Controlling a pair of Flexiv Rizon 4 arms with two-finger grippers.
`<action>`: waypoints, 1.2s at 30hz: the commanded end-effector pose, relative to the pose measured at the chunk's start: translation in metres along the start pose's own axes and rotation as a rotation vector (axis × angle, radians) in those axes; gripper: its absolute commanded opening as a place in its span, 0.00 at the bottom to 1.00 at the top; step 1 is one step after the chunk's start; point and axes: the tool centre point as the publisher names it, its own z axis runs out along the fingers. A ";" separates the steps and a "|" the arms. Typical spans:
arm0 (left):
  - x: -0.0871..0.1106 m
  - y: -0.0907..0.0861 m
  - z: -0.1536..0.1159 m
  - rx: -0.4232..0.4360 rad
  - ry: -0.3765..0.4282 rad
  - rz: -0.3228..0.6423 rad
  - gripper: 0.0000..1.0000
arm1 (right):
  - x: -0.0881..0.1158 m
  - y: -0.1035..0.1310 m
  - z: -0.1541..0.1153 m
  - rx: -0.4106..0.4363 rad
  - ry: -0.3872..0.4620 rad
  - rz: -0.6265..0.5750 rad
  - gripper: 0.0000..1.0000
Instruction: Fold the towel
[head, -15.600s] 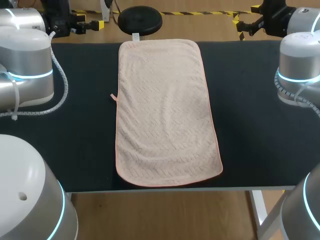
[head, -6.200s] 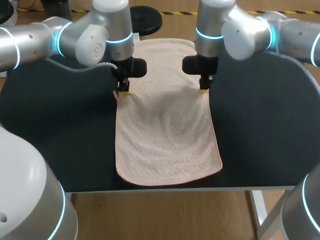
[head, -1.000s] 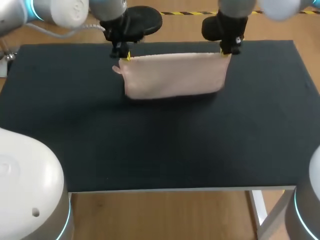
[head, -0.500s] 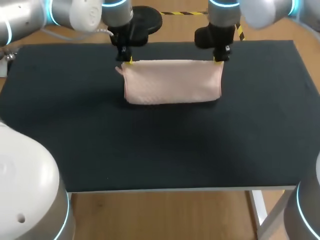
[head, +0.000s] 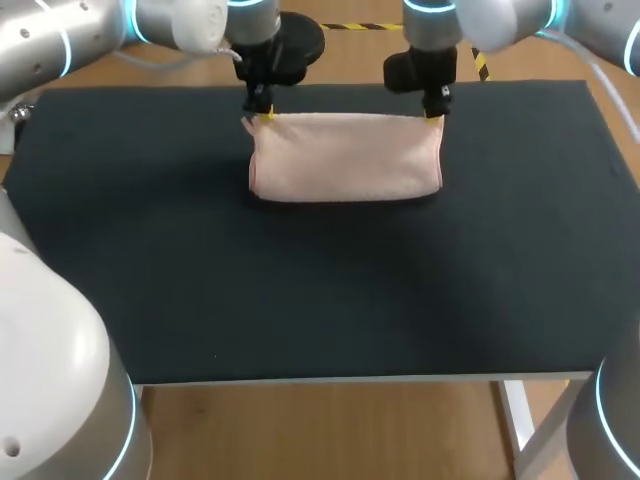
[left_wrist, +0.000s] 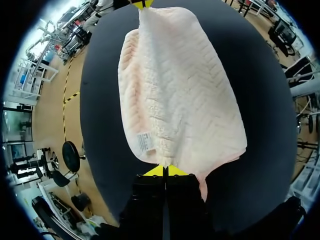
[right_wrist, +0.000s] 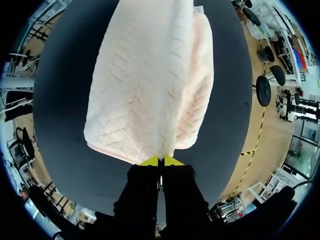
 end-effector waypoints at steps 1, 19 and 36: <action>-0.011 -0.005 0.012 -0.001 0.078 0.009 0.00 | -0.014 0.012 0.013 0.018 0.064 -0.037 0.00; -0.007 0.007 0.033 -0.012 0.113 -0.039 0.00 | -0.014 0.007 0.034 0.061 0.093 -0.007 0.00; -0.009 0.010 0.038 0.055 0.071 -0.054 1.00 | -0.015 0.007 0.036 0.002 0.047 0.024 1.00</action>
